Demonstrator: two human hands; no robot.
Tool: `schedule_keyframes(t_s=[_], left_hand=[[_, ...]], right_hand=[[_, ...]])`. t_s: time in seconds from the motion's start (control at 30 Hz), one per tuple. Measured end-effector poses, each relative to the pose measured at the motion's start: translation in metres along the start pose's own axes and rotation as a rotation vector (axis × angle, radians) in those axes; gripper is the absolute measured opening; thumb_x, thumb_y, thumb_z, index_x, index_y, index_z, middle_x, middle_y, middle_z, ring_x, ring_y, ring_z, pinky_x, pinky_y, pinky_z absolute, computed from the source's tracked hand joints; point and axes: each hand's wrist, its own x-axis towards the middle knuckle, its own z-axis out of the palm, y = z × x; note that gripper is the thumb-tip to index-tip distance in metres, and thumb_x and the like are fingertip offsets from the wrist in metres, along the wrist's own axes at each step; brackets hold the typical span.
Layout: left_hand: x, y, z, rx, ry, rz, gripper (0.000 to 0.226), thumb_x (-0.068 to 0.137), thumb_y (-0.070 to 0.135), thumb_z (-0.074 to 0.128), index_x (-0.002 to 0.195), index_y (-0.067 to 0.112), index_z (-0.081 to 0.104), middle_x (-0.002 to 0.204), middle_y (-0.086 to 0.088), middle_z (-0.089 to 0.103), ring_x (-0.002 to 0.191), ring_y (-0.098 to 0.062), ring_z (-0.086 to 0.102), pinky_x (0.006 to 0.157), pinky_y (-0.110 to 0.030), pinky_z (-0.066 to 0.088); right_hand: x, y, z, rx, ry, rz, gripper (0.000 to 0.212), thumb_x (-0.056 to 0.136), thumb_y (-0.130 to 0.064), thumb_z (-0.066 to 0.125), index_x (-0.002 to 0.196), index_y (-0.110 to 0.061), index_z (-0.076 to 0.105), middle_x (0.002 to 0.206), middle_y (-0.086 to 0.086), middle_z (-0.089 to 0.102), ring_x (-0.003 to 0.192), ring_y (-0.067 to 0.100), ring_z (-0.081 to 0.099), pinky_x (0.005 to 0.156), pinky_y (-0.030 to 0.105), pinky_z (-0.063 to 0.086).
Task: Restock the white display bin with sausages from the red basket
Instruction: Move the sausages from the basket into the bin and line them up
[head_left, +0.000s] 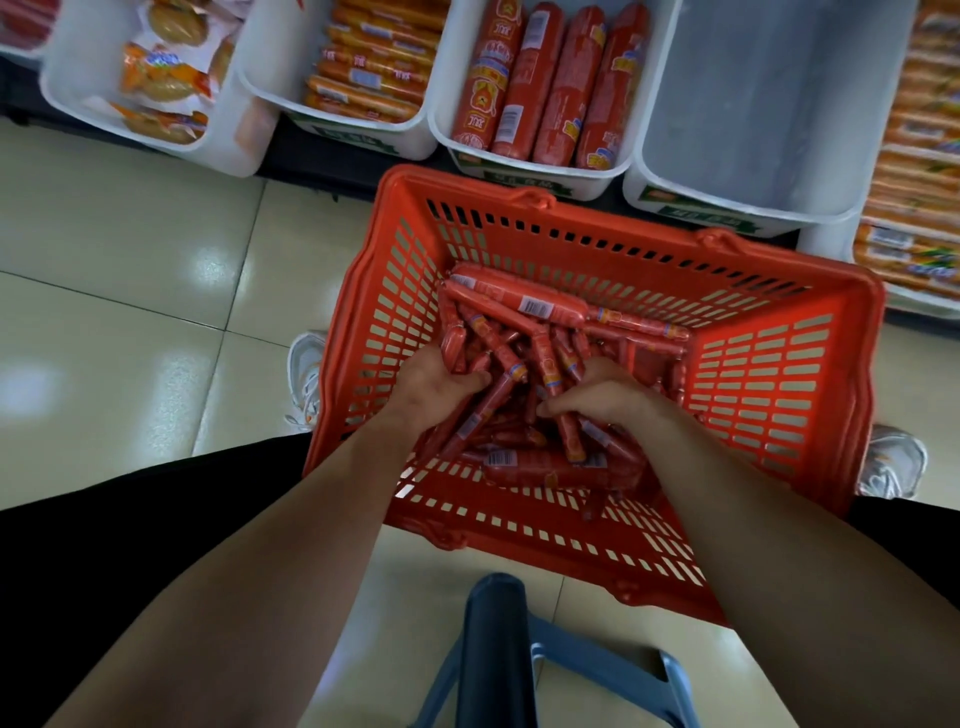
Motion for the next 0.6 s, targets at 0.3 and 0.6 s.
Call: schedule_keyframes(t_s=[0.3,0.6], left_hand=[[-0.023,0.009,-0.018,-0.030,0.058,0.021,0.027,0.077,0.033,0.084,0.100,0.023,0.072,0.088,0.009,0.072,0.084,-0.010,0.067,0.075,-0.021,0.049],[-0.072,0.044,-0.038,-0.019,0.106,0.125,0.029,0.077,0.030,0.084,0.100,0.015,0.074,0.088,0.000,0.075,0.083,-0.017,0.071,0.079,-0.026,0.053]], right_hand=[[-0.024,-0.016,-0.008,0.127,0.089,-0.166,0.054,0.055,-0.040,0.095,0.101,-0.026,0.069,0.097,-0.006,0.073,0.092,0.014,0.068,0.081,0.032,0.050],[-0.081,-0.031,-0.040,0.093,0.198,-0.242,0.058,0.056,-0.039,0.094,0.104,-0.025,0.065,0.095,-0.005,0.071,0.086,0.013,0.066,0.079,0.027,0.050]])
